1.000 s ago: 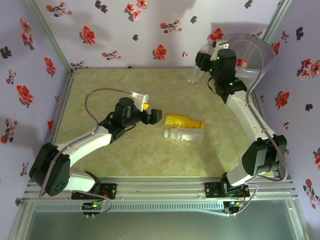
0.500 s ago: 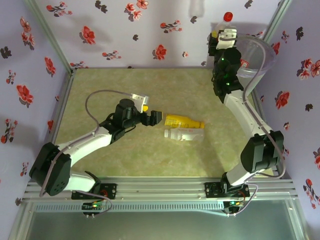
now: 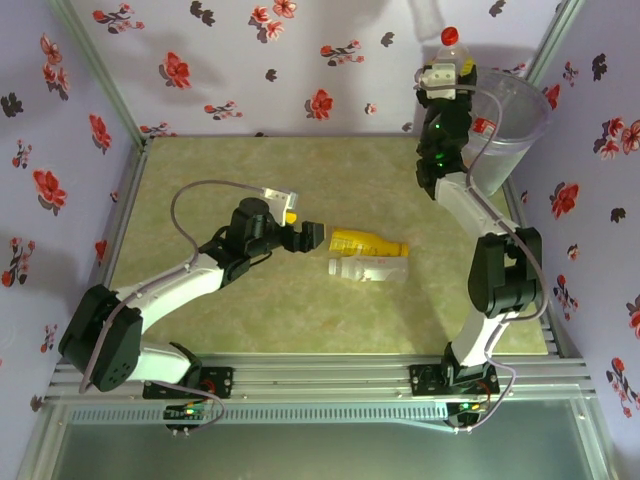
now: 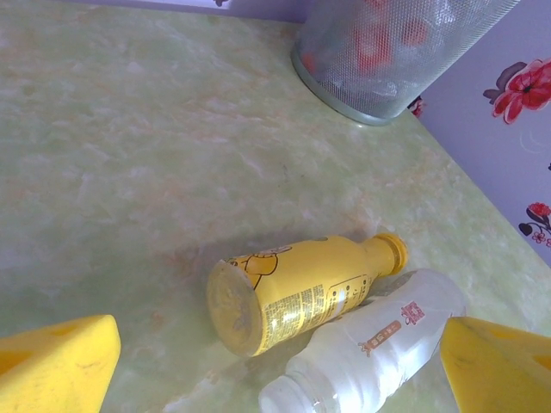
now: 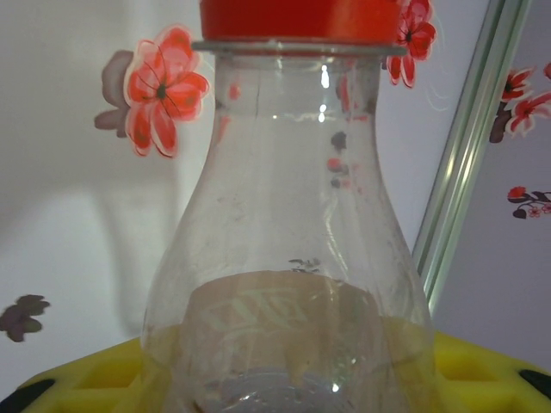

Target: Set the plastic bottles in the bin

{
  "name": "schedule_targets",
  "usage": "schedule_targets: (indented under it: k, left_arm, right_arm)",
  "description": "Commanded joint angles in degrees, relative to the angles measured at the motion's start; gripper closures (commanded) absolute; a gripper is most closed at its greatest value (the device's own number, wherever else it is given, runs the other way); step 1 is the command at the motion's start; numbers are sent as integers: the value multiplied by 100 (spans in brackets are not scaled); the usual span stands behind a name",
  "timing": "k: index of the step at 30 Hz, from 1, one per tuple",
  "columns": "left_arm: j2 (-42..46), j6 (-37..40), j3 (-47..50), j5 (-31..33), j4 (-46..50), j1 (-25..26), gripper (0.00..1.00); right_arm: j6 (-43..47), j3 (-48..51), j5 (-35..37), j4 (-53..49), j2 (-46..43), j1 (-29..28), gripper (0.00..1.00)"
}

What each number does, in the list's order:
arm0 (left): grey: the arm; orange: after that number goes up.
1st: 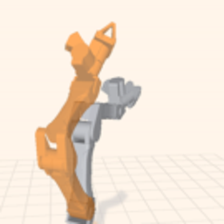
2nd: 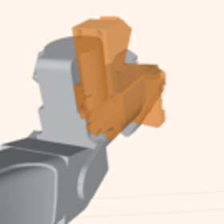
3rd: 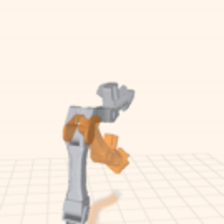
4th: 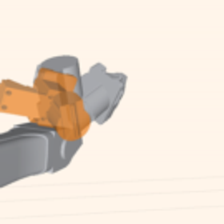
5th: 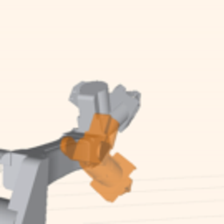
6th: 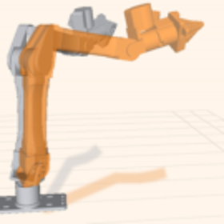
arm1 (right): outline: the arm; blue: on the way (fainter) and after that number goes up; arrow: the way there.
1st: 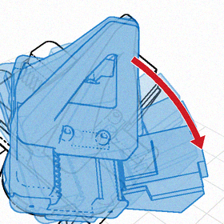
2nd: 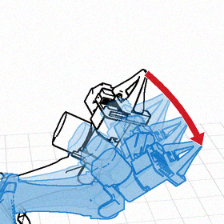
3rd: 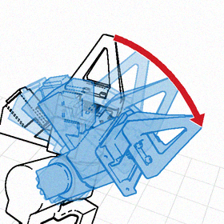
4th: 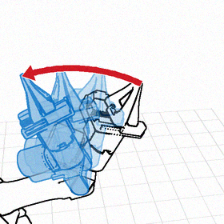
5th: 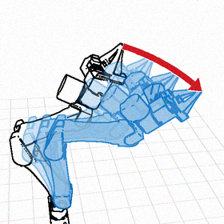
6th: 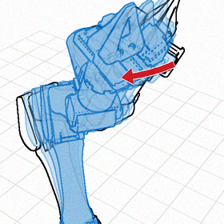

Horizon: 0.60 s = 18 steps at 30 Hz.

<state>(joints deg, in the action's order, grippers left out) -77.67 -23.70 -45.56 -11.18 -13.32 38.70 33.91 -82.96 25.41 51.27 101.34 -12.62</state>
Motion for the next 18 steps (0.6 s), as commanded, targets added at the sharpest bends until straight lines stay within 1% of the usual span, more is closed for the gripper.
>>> schedule_targets:
  k: [1, 8, 18]
  left_arm:
    - [-13, -29, -8, -69, 138, 29, 4]
    - [-58, -38, -23, -77, 147, 24, 4]
    - [-91, -64, -43, -86, 176, 35, 4]
  right_arm:
    - [414, -85, 58, 608, 53, 98, 52]
    - [265, 6, 31, 566, 116, 389, 53]
    - [-313, 286, 132, 569, 233, 755, 53]
